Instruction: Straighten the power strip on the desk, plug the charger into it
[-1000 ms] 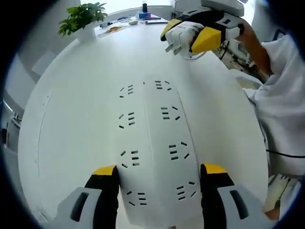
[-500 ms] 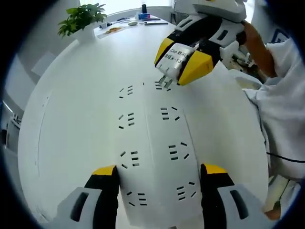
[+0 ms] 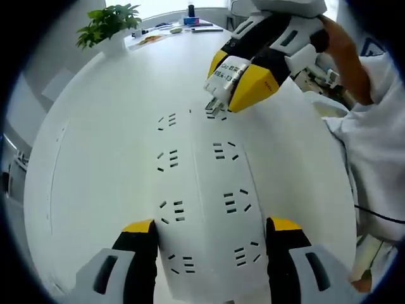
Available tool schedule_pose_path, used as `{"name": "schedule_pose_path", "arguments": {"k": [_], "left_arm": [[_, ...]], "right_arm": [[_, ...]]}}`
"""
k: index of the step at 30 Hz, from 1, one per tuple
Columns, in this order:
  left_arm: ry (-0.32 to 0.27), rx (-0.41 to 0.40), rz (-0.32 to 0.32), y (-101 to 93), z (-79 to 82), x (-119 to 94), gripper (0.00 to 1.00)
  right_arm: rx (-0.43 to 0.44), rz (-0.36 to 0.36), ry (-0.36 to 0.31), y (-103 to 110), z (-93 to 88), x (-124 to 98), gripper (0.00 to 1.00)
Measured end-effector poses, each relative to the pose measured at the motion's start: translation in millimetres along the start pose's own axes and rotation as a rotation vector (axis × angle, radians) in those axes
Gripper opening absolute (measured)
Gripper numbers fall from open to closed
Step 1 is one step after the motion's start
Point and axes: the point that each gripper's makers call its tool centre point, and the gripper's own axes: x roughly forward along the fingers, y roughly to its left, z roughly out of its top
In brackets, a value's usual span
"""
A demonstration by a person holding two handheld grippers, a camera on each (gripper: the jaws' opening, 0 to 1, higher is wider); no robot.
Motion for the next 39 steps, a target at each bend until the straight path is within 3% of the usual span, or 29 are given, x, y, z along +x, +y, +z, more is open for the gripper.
{"name": "schedule_pose_path", "arguments": {"k": [4,6,8,12,23,31,33,39], "left_arm": [[0.0,-0.004,0.001,0.3,-0.5,0,0.7],[-0.001,-0.006,0.002,0.2,-0.7,0,0.7],[-0.002,-0.006,0.002,0.2,-0.9,-1,0.7],[-0.001,-0.005,0.003,0.0,-1.2,-1,0.7],[-0.016,-0.008,0.003,1.0,0.5,0,0.71],[-0.028,-0.008,0.001,2.3,1.6,0,0.71],[-0.028,-0.015,0.005,3.1,1.6,0,0.71],[-0.024,-0.018,0.009,5.4,1.6,0,0.71]], "right_arm": [[0.019,-0.027,0.05,1,-2.1,0,0.29],[0.044,-0.024,0.125,1,-9.1,0,0.29],[0.054,-0.025,0.129,0,-2.9,2,0.29],[0.029,-0.049,0.198,1,0.5,3,0.29],[0.066,-0.131,0.218,-3,4.7,7,0.29],[0.062,-0.125,0.278,-8,7.8,12,0.28],[0.036,-0.135,0.305,-7,5.7,13,0.28],[-0.021,-0.167,0.284,-5,19.3,20,0.28]]}}
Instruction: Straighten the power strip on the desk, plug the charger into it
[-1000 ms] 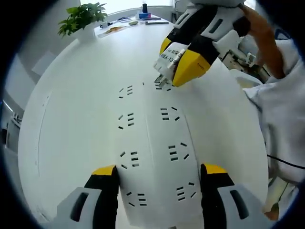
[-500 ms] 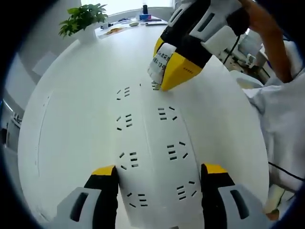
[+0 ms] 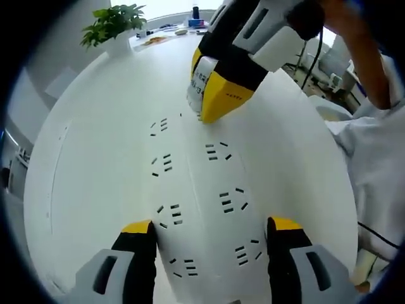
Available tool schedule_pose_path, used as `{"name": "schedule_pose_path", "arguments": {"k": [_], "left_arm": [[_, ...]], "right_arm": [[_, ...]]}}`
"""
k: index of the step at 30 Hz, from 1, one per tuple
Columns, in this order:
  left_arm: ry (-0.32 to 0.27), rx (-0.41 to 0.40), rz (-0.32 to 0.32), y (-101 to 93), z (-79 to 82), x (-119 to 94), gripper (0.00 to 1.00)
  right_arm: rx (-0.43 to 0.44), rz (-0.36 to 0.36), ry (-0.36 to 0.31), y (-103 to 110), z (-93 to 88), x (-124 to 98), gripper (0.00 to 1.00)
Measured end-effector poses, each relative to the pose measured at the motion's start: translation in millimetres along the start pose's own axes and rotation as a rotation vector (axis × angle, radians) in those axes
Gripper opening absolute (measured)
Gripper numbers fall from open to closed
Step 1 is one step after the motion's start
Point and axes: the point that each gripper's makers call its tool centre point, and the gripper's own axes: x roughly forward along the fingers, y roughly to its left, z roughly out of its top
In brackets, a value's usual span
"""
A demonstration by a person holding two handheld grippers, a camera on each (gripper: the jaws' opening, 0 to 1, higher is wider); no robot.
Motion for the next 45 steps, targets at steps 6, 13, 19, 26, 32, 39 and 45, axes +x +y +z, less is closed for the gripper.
{"name": "schedule_pose_path", "arguments": {"k": [6,13,19,26,32,39,45], "left_arm": [[-0.003,-0.004,0.004,1.5,-1.4,1,0.72],[-0.004,-0.02,0.009,8.0,0.2,0,0.72],[-0.006,-0.025,0.011,10.0,1.2,1,0.72],[-0.011,-0.025,0.01,9.7,2.5,2,0.73],[-0.013,-0.025,0.009,6.6,3.4,3,0.73],[-0.015,-0.026,0.01,3.1,3.8,3,0.73],[-0.014,-0.027,0.01,0.3,3.8,3,0.73]], "right_arm": [[-0.02,0.02,0.004,-7,-4.5,14,0.28],[-0.012,0.054,-0.026,2,4.1,17,0.28],[0.022,0.078,-0.087,1,4.8,14,0.29],[0.001,0.132,-0.195,4,5.9,11,0.33],[-0.034,0.18,-0.275,13,13.9,-9,0.44],[-0.035,0.111,-0.316,1,8.9,-44,0.59],[-0.051,0.07,-0.284,-1,-0.8,-26,0.39]]}}
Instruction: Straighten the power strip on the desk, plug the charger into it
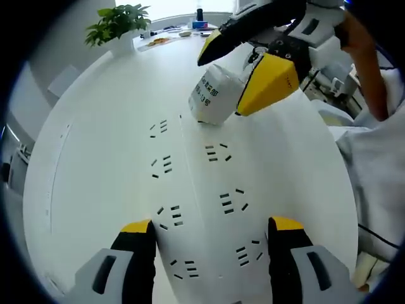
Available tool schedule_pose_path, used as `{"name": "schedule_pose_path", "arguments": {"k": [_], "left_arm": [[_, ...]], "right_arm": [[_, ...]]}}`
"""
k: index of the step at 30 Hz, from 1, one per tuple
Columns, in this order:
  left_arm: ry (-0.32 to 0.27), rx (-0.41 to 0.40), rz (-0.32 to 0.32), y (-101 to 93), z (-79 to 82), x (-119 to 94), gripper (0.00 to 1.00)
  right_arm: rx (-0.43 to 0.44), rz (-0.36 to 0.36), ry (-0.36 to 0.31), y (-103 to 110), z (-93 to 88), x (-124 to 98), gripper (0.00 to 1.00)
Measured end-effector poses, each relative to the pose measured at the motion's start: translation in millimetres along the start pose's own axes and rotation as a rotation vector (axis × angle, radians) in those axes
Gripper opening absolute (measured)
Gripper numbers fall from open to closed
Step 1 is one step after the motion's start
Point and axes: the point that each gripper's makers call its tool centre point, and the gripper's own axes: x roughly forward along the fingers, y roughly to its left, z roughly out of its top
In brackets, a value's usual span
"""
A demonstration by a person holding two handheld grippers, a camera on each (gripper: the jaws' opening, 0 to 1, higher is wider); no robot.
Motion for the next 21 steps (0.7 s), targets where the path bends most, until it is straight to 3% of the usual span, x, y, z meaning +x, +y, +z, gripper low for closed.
{"name": "schedule_pose_path", "arguments": {"k": [1,3,8,15,18,21], "left_arm": [[-0.001,0.0,0.0,-0.1,0.1,0,0.73],[-0.001,0.0,-0.001,-0.6,0.2,0,0.73],[-0.001,0.001,-0.002,0.4,0.3,0,0.73],[0.005,0.005,0.0,1.9,0.4,1,0.73],[0.003,0.002,0.0,4.3,0.6,1,0.73],[0.001,0.003,0.001,5.6,0.8,2,0.74]], "right_arm": [[0.002,0.006,0.005,1,-0.3,0,0.31],[0.012,0.029,0.01,4,-0.1,2,0.25],[0.034,0.026,0.031,3,-0.6,5,0.24],[-0.033,0.008,0.132,2,1.6,9,0.22],[-0.076,0.005,0.186,1,11.0,15,0.21],[-0.105,-0.004,0.177,-1,23.9,27,0.21]]}}
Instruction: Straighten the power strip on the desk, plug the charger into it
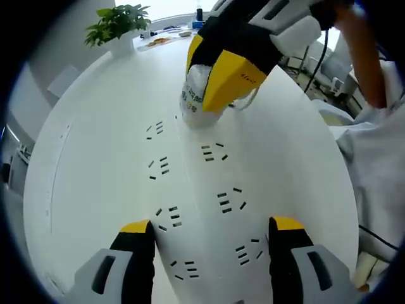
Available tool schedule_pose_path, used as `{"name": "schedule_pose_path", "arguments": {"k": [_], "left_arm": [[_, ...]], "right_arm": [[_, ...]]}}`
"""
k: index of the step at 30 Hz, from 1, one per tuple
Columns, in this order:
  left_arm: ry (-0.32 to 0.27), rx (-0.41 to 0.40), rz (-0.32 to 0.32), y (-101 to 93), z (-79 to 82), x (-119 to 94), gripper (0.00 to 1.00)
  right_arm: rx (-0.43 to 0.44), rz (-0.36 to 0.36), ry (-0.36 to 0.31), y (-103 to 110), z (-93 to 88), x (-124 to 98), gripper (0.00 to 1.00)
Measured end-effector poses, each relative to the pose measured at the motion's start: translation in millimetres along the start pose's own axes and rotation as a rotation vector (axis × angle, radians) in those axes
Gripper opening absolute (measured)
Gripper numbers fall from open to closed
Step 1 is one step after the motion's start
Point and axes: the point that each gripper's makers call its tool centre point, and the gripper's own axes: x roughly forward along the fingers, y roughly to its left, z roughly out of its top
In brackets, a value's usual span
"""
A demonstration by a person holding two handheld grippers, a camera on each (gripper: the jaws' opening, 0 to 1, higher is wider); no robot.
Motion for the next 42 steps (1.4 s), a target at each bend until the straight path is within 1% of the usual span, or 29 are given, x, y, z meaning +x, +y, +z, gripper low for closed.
{"name": "schedule_pose_path", "arguments": {"k": [1,2,3,4,6,7,8,9,10,13,15,16,17,19,22,27,32,38,40,42], "left_arm": [[0.003,-0.001,0.0,0.2,-0.2,0,0.74],[0.003,0.0,0.0,0.2,-0.2,0,0.74],[0.001,0.0,-0.001,0.8,-0.3,0,0.74],[-0.004,0.0,-0.002,1.3,-0.1,0,0.74],[-0.004,0.0,-0.002,1.5,-0.1,0,0.74],[-0.002,0.0,-0.001,1.9,-0.1,0,0.74],[0.0,0.0,-0.001,2.2,-0.1,1,0.74],[0.001,0.0,-0.001,2.4,-0.1,1,0.74],[0.002,0.0,-0.001,2.5,-0.2,1,0.74],[0.002,0.002,-0.001,2.9,-0.2,1,0.74],[0.001,0.002,-0.001,3.0,-0.2,1,0.74],[0.0,0.003,-0.001,2.9,-0.2,1,0.74],[0.001,0.004,-0.001,2.8,-0.3,1,0.74],[0.004,0.002,0.0,3.2,-0.4,1,0.74],[0.006,-0.002,0.003,3.4,-0.5,1,0.74],[0.003,-0.005,0.004,4.3,-0.2,1,0.74],[-0.006,-0.008,0.003,4.6,0.3,1,0.75],[-0.01,-0.012,0.003,4.0,0.4,1,0.75],[-0.008,-0.012,0.003,3.8,0.4,1,0.75],[-0.008,-0.012,0.003,3.6,0.4,1,0.75]], "right_arm": [[0.061,0.009,0.01,2,3.9,1,0.21],[0.016,0.022,0.046,2,3.8,2,0.21],[0.018,0.025,0.033,1,8.0,4,0.21],[0.032,0.031,0.041,2,4.5,2,0.21],[0.032,0.038,0.041,3,-2.5,-3,0.21],[0.05,0.039,0.051,3,-6.4,-4,0.21],[0.061,0.038,0.043,3,-9.3,-5,0.21],[0.061,0.036,0.048,5,-13.3,-6,0.21],[0.066,0.032,0.034,4,-12.9,-6,0.21],[0.072,0.031,0.036,4,-12.7,-5,0.21],[0.055,0.027,0.04,6,-16.1,-6,0.21],[0.055,0.029,0.041,6,-17.1,-5,0.21],[0.066,0.046,0.041,5,-16.6,-4,0.21],[0.059,0.063,0.065,5,-18.7,1,0.22],[0.059,0.066,0.073,5,-17.8,2,0.22],[0.075,0.081,0.061,5,-20.6,4,0.23],[0.053,0.078,0.044,5,-21.3,4,0.24],[0.057,0.089,0.046,7,-22.3,4,0.25],[0.066,0.095,0.035,8,-23.7,3,0.25],[0.079,0.117,0.01,9,-23.6,3,0.26]]}}
